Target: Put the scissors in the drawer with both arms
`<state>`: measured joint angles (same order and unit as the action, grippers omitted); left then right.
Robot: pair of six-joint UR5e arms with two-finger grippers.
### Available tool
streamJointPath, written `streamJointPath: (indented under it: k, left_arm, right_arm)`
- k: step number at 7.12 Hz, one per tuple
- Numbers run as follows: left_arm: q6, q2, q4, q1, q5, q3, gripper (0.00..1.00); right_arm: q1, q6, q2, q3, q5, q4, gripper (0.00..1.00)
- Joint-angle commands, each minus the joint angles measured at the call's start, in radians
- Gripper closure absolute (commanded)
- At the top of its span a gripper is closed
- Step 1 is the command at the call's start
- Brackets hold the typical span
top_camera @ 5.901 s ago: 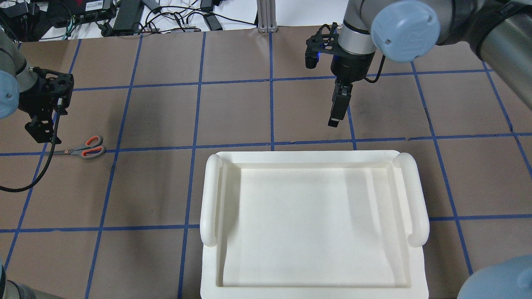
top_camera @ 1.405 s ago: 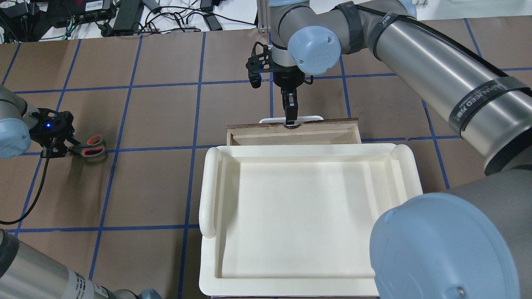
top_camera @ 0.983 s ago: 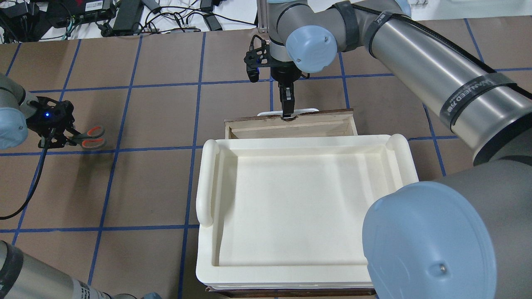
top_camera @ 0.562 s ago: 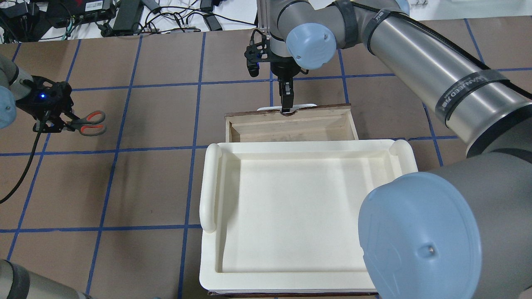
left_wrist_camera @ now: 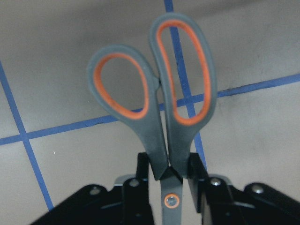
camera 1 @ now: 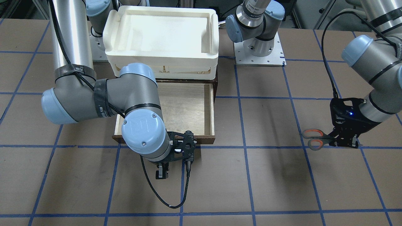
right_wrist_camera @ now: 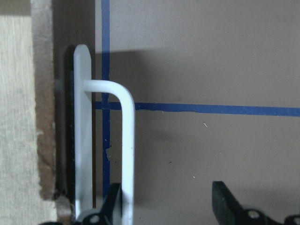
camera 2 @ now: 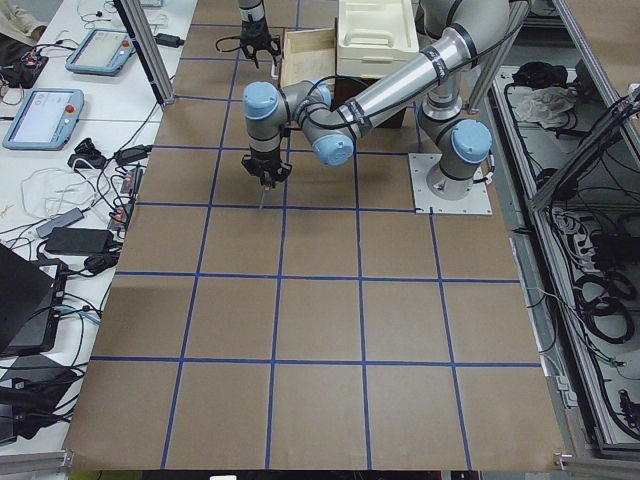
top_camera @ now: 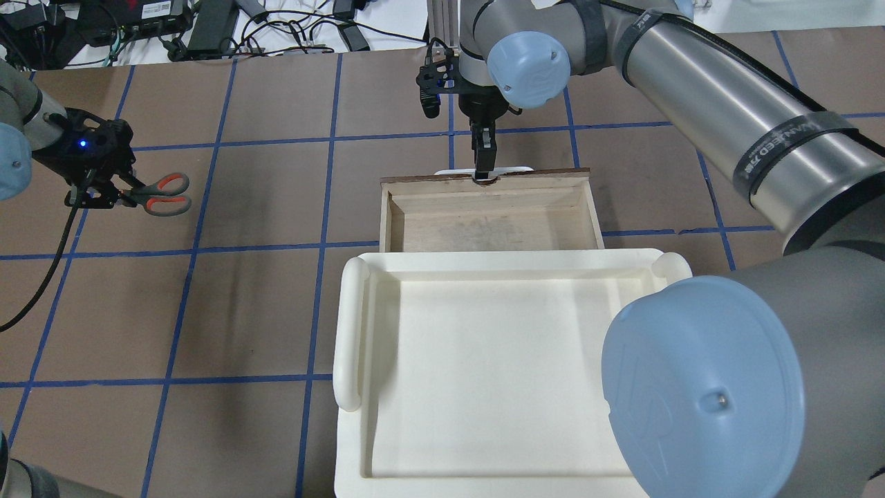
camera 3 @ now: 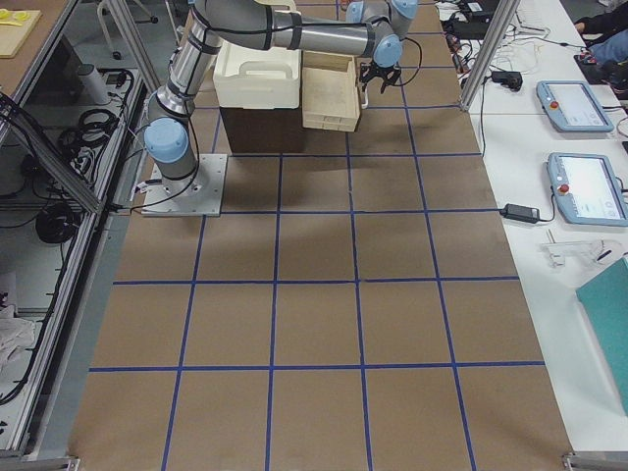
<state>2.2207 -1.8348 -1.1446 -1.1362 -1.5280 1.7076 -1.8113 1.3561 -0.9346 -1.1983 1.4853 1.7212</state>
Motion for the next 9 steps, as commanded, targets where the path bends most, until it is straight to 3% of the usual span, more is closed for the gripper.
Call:
streamJointPath:
  k: [1,4,5,7,9]
  left_arm:
    - [-0.030,0.020,-0.023,-0.028,0.000,0.000,1.00]
    - [-0.072,0.048,-0.053,-0.077,-0.003,0.000,1.00]
    - [-0.102,0.049,-0.066,-0.083,-0.006,0.000,1.00]
    - [-0.127,0.075,-0.102,-0.124,-0.003,-0.002,1.00]
    - [-0.223,0.100,-0.141,-0.207,0.000,-0.005,1.00]
  right_arm:
    - [0.003,-0.005,0.003,0.011,-0.008,0.012,0.28]
    - [0.003,-0.014,-0.013,0.031,-0.010,0.009,0.27]
    - [0.003,-0.043,-0.063,0.031,-0.011,0.011,0.22]
    - [0.023,-0.188,-0.151,0.016,-0.005,0.008,0.00]
    - [0.074,-0.351,-0.296,-0.062,0.009,-0.005,0.00]
